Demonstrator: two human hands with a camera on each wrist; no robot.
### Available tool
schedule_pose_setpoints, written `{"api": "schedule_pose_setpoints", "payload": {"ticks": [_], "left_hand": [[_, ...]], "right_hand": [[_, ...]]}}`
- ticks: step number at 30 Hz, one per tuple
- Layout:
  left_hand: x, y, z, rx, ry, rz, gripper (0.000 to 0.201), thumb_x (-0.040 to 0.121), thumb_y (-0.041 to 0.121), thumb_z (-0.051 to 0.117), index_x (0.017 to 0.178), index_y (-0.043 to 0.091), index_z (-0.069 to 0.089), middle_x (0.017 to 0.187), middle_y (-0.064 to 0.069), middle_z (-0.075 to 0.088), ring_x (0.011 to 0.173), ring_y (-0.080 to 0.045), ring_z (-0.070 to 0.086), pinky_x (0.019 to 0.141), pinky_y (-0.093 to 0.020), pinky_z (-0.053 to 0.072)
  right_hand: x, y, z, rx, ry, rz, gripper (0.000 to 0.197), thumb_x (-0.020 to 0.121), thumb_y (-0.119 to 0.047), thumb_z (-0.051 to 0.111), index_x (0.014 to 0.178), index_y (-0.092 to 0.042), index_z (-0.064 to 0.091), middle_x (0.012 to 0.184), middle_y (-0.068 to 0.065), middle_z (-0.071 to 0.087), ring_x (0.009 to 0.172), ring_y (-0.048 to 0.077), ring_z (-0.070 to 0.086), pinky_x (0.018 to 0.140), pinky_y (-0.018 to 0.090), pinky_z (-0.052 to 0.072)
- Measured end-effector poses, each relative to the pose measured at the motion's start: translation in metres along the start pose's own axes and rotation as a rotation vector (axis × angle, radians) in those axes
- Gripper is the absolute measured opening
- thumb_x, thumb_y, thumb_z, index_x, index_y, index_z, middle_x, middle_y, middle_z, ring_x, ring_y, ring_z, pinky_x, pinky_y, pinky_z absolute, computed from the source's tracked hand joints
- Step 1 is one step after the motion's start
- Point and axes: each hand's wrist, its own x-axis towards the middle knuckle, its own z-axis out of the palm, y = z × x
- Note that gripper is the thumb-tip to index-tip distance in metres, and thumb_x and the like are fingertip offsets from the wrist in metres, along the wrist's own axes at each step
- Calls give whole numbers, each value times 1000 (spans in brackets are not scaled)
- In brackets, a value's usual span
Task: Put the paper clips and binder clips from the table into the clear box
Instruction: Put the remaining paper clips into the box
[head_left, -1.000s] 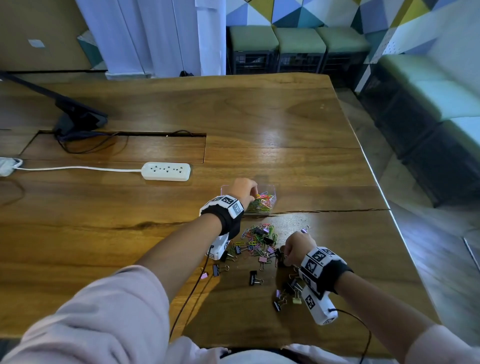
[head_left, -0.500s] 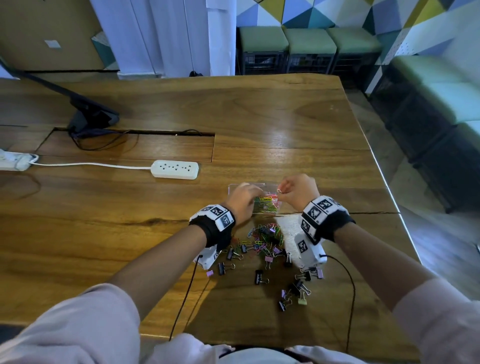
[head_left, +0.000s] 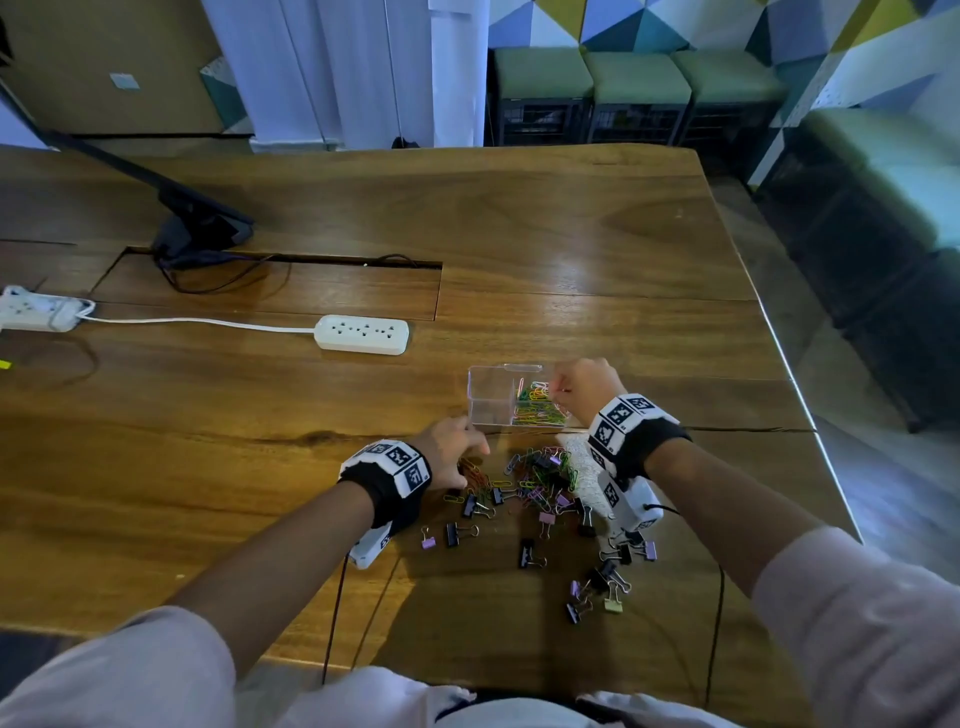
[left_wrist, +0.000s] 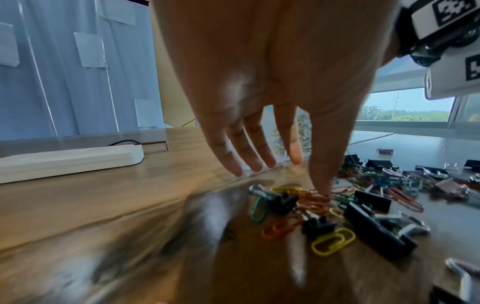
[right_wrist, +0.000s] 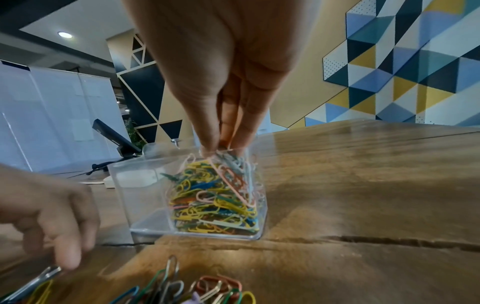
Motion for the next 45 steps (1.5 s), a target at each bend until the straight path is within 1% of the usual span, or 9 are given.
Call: {"api": "schedule_pose_setpoints", "payload": {"ticks": [4, 8, 12, 16, 21, 26, 30, 35, 45], "left_hand": [[-1, -3, 9, 35, 0, -10, 53, 76, 28, 74, 124, 21, 52, 125, -3, 44, 118, -19, 40, 97, -31, 39], [-1, -5, 16, 47, 31, 23, 50, 77, 29, 73, 122, 20, 53, 121, -3, 46, 113, -19, 42, 94, -30, 40], [-1, 0, 19, 104, 27, 81, 43, 83, 25, 67, 123, 18, 53, 122, -4, 47, 114, -20, 44, 98, -31, 40], [2, 3, 17, 155, 12, 87, 42, 86, 25, 65, 125, 16, 52, 125, -6, 48, 118, -22, 44, 100, -31, 36], [4, 6, 16, 260, -9, 84, 36, 92, 26, 57, 125, 14, 53, 128, -6, 50, 120, -23, 46, 103, -32, 38], [6, 11, 20, 242, 34, 50, 30, 91, 8, 49, 120, 13, 57, 126, -7, 51, 121, -23, 46, 102, -33, 41], [7, 14, 24, 228, 45, 16, 34, 87, 20, 55, 120, 10, 55, 122, -8, 50, 118, -24, 46, 100, -33, 42], [9, 9, 30, 197, 59, 18, 36, 90, 23, 58, 122, 8, 53, 126, -8, 49, 121, -25, 47, 103, -36, 41], [11, 17, 27, 145, -19, -51, 23, 92, 14, 56, 114, 8, 58, 121, -11, 55, 115, -27, 53, 95, -36, 43]], "right_hand": [[-11, 2, 2, -62, 20, -115, 18, 92, -17, 54, 102, -15, 68, 109, 1, 67, 92, 17, 64, 87, 30, 52], [-29, 8, 17, -66, 86, -345, 18, 86, -8, 56, 100, -10, 67, 114, 4, 61, 105, 19, 56, 92, 24, 43], [-37, 19, 35, -141, -112, -391, 24, 83, -22, 63, 106, -15, 63, 111, 1, 56, 104, 16, 50, 93, 28, 44], [-42, 22, 53, -221, -230, -322, 54, 76, -36, 71, 123, -18, 51, 124, 0, 46, 113, 17, 44, 99, 32, 43], [-39, 7, 62, -269, -336, -410, 60, 80, -19, 68, 135, -19, 43, 135, 2, 41, 123, 19, 41, 105, 28, 39], [-29, -4, 67, -311, -376, -494, 56, 82, -7, 62, 135, -14, 45, 137, 8, 43, 124, 24, 44, 102, 31, 42], [-29, -5, 66, -407, -421, -523, 48, 83, -6, 59, 130, -14, 50, 138, 3, 40, 123, 21, 45, 99, 27, 41], [-31, -5, 62, -477, -440, -563, 46, 86, -3, 55, 131, -13, 49, 136, 6, 43, 123, 23, 45, 100, 29, 42], [-27, 4, 69, -361, -470, -385, 35, 87, -4, 54, 120, -16, 61, 123, 3, 61, 114, 20, 55, 97, 29, 45]]}}
